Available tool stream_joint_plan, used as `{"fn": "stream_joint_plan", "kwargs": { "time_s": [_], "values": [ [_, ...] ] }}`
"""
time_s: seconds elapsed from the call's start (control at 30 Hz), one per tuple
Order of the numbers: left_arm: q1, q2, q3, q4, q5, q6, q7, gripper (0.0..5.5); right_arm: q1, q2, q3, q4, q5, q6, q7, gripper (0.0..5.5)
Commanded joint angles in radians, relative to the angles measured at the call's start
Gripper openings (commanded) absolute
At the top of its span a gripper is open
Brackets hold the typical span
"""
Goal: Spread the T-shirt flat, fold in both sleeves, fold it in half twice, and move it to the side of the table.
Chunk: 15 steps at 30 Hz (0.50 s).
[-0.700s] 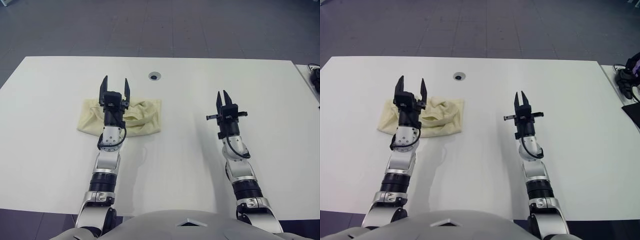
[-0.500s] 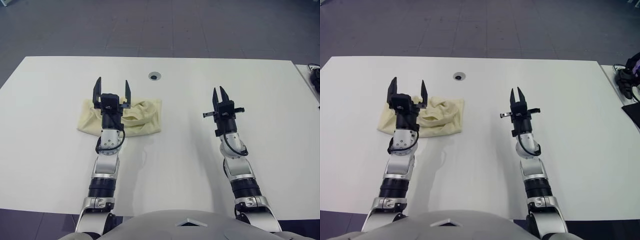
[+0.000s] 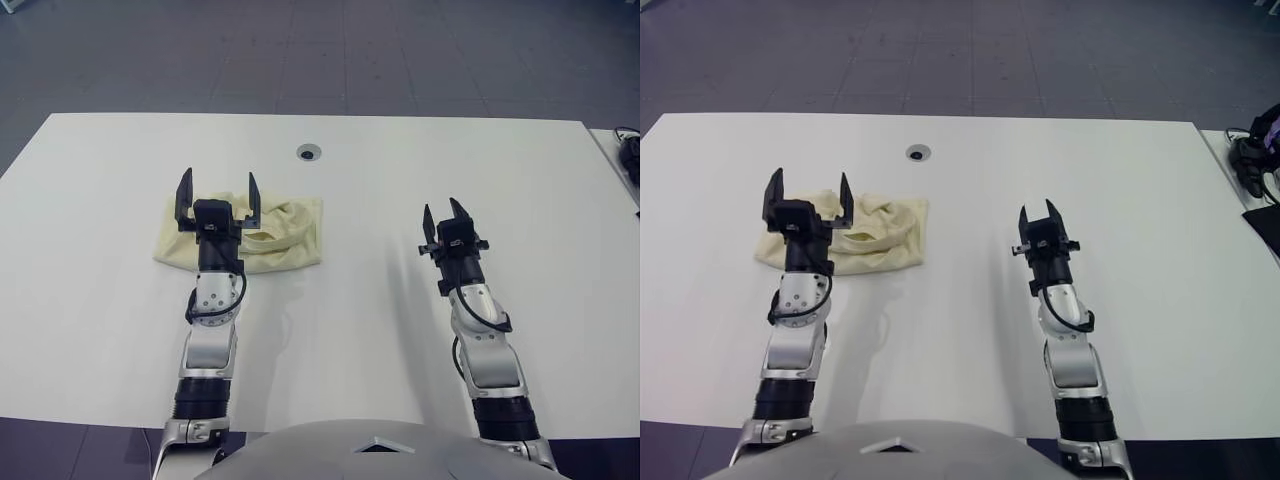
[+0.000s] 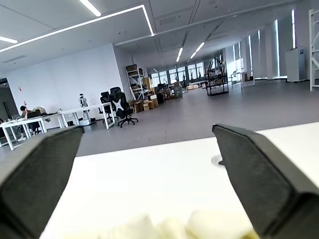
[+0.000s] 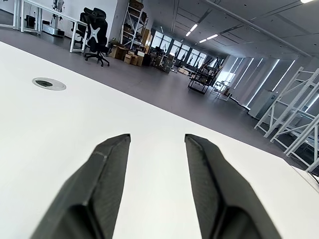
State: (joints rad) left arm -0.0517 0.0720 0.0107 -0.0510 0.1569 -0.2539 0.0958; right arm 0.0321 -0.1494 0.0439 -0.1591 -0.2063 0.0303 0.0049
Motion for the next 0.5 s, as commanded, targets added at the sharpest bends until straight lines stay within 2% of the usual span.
{"fn": "stream_joint_plan", "kwargs": {
  "time_s": [0.03,0.1,0.3,0.37,0.4,0.43,0.47,0.5],
  "values": [
    [-0.037,0.013,0.002,0.029,-0.001,0.009,-0.014,4.07,-0.057,0.008,-0.013,0.029,0.008,0.007,-0.011,1.26],
    [-0.045,0.014,-0.002,0.031,-0.005,0.016,-0.02,4.32,-0.064,0.015,-0.015,0.006,0.014,0.015,-0.013,0.96],
    [-0.018,0.02,0.03,0.018,-0.023,0.009,-0.013,3.41,-0.061,0.032,0.002,-0.025,0.01,0.012,-0.015,0.01],
    [-0.005,0.055,0.065,0.031,-0.036,0.021,-0.029,3.03,-0.05,0.031,0.005,-0.03,0.011,0.027,-0.008,0.0],
    [0.001,0.076,0.08,0.036,-0.04,0.03,-0.042,2.8,-0.046,0.031,0.003,-0.031,0.011,0.037,-0.008,0.22],
    [0.004,0.097,0.092,0.041,-0.043,0.029,-0.055,3.0,-0.044,0.03,0.0,-0.027,0.019,0.036,-0.003,0.35],
    [0.007,0.114,0.1,0.04,-0.053,0.018,-0.073,2.7,-0.044,0.025,0.0,-0.028,0.019,0.026,0.0,0.12],
    [0.013,0.126,0.101,0.036,-0.06,0.012,-0.092,2.66,-0.045,0.021,0.003,-0.03,0.021,0.02,0.007,0.07]
  ]
}}
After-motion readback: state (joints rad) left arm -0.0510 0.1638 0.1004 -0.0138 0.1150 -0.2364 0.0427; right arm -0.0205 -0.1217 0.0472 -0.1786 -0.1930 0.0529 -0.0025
